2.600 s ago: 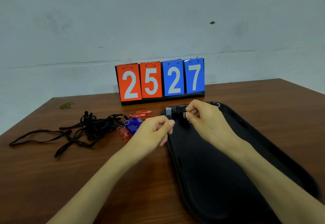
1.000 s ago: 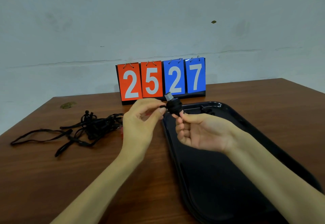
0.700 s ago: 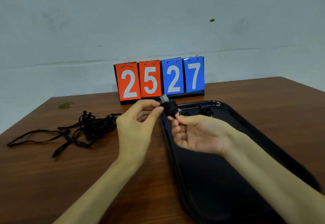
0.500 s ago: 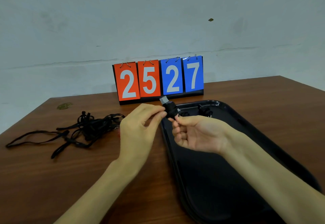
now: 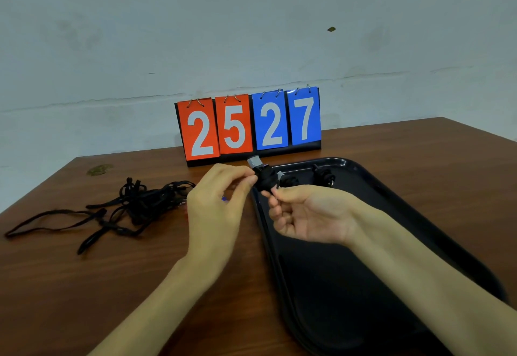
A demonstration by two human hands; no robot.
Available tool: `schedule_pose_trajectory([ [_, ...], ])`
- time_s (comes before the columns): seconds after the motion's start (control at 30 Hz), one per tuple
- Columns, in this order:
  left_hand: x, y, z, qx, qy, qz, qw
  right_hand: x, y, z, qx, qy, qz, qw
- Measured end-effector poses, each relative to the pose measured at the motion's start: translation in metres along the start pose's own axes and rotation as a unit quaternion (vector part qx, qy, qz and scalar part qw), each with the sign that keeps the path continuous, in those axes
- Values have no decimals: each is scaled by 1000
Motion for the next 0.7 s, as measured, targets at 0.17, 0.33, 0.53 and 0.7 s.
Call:
schedule_pose_trajectory([
  [0.17,7,-4,-6,23,-132,79,988,1,2,2,-22,16,-10,1000],
  [0.33,9,-2,0,82,-165,85,979,1,4,4,-37,40,-43,998],
  [0.53,10,-2,-2,77,-220,138,963,-1,2,6,-33,52,-82,995],
  [0.7,9,-1,2,93,-131,95,982,-4,0,6,-9,47,-104,993],
])
Point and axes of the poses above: each hand's wrist, its own z-axis towards the middle knuckle, its own y-axis out of the back of the hand, x = y × z, the point moved 2 cm from there along z, towards the middle knuckle, and after that the axes turned 15 degrees about -x, right-handed, at the moved point
